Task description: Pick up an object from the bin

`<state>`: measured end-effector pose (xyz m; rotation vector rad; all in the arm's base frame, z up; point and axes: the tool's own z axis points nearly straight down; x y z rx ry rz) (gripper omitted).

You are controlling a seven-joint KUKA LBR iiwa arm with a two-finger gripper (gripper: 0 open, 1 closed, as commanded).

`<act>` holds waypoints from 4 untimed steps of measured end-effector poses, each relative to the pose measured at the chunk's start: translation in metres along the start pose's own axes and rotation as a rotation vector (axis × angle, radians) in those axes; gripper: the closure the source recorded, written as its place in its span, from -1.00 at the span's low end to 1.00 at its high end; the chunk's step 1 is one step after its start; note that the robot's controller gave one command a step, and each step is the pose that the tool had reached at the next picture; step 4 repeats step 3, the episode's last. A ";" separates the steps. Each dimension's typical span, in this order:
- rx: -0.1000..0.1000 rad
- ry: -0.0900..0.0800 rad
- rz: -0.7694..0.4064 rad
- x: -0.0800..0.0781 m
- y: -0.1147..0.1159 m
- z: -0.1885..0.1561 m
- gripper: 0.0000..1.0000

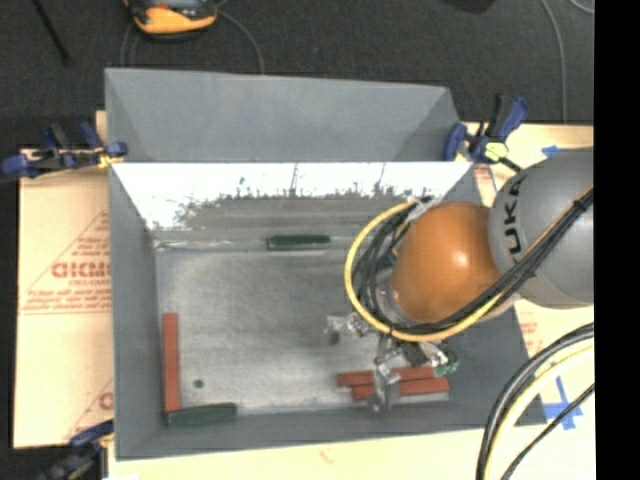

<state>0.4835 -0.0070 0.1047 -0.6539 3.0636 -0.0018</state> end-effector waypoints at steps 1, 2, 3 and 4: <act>0.000 0.002 -0.034 0.016 -0.012 0.032 1.00; 0.000 0.002 -0.034 0.016 -0.012 0.032 1.00; -0.001 0.003 -0.043 -0.005 0.009 -0.165 1.00; -0.001 0.003 -0.043 -0.005 0.009 -0.165 1.00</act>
Offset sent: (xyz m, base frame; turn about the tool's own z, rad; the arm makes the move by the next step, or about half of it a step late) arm 0.0000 0.0000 0.0000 0.0000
